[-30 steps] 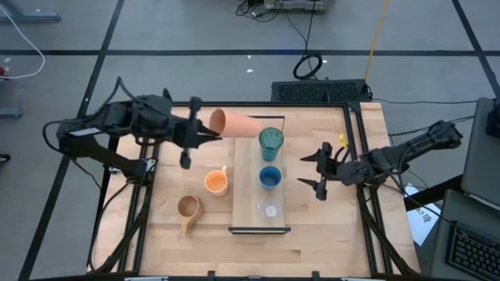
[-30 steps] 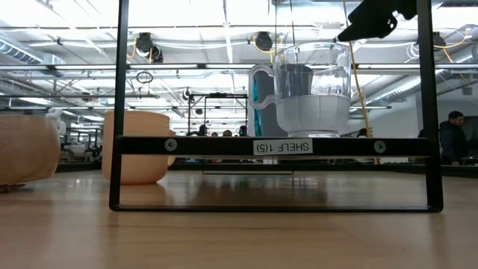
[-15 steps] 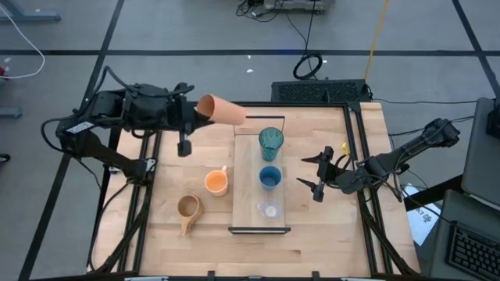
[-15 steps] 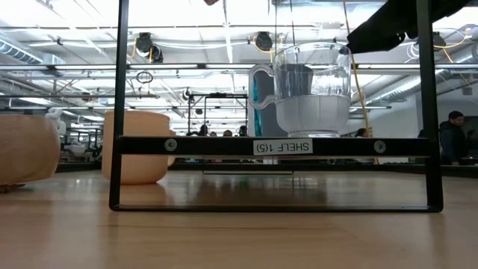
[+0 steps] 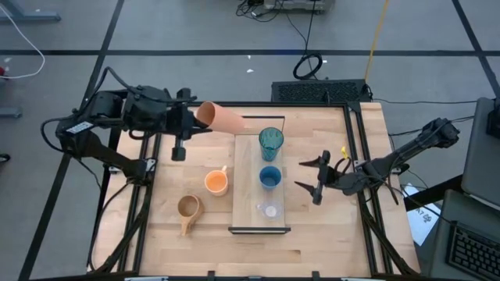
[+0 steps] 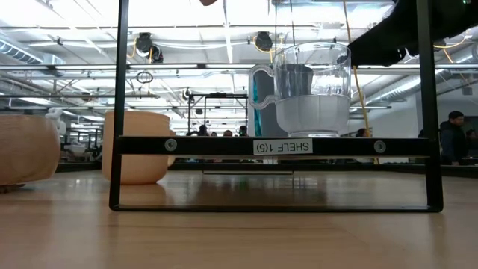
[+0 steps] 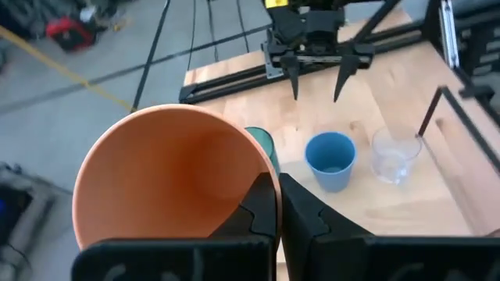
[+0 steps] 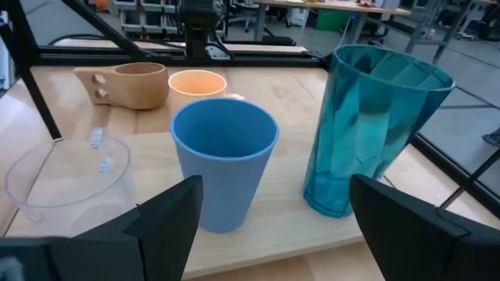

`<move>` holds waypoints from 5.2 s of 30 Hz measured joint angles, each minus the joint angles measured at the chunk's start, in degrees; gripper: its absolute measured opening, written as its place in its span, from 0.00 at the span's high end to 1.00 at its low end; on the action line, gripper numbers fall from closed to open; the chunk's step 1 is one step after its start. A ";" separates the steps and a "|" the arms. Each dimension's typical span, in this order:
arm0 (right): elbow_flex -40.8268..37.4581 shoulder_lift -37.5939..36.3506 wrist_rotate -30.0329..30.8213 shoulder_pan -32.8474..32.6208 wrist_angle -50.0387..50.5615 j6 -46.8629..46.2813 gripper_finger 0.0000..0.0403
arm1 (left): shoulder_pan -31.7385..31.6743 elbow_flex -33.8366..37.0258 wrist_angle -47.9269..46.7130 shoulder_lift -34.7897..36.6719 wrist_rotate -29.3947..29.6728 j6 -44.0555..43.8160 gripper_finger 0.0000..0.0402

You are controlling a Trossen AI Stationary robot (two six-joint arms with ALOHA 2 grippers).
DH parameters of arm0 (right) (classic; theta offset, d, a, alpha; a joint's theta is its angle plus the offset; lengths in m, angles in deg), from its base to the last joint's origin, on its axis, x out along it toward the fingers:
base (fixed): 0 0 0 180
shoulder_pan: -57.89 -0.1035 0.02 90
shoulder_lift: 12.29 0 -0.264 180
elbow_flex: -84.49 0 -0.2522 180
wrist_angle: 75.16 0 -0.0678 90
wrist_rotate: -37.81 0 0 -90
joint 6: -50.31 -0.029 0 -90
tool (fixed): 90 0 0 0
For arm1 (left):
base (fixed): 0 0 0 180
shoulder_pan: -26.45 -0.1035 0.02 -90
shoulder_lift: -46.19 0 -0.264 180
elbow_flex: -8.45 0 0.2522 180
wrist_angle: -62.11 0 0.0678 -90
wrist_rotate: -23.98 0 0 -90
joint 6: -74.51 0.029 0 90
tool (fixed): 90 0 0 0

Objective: Stack small to large cups/mugs on shelf
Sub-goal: Put the orange cup on the shelf

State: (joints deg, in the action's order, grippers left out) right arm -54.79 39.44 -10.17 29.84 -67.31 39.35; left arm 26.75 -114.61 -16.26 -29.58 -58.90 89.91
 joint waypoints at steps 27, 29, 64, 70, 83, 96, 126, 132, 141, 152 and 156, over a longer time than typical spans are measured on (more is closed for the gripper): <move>-5.55 0.00 -0.04 -1.86 -11.04 1.18 0.23 | 0.66 0.00 -2.82 0.02 -3.00 52.65 1.00; -5.55 0.00 -0.04 -1.84 -11.06 1.18 0.23 | 0.66 0.00 -2.81 0.02 -4.06 52.09 1.00; -5.55 -0.02 -0.07 -2.03 -11.08 1.62 0.23 | 0.46 0.07 -7.66 -8.41 -7.68 15.95 1.00; -5.53 -0.02 -0.22 -2.03 -10.97 1.62 0.23 | -0.25 0.07 -8.95 -11.30 -9.71 15.99 1.00; -5.53 -0.02 -0.28 -2.14 -10.99 1.50 0.23 | -8.59 0.07 -10.25 -18.23 -14.60 18.53 0.99; -5.53 -0.02 -0.28 -3.74 -11.00 1.19 0.23 | -11.52 0.07 -9.95 -25.14 -15.09 18.32 0.99; -5.53 -0.02 -0.09 -5.44 -11.63 1.37 0.23 | -14.53 12.22 2.00 -27.26 -14.50 19.67 0.98; -5.53 -0.01 -0.08 -5.44 -11.64 1.40 0.23 | -14.53 12.22 1.95 -27.44 -14.61 20.08 0.96; -5.53 -0.02 -0.07 -5.44 -11.89 1.60 0.23 | -14.29 12.26 2.75 -27.78 -14.61 20.07 0.99; -5.53 -0.01 -0.07 -5.44 -12.11 1.62 0.23 | -14.27 12.26 3.12 -27.80 -14.17 19.83 0.86; -5.53 -0.02 -0.07 -5.44 -12.09 1.62 0.23 | -14.25 12.26 3.21 -27.80 -14.17 19.86 0.86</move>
State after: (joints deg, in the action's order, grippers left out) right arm -60.32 39.42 -10.23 24.39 -79.39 40.97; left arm 12.50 -102.35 -13.05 -57.38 -73.07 109.78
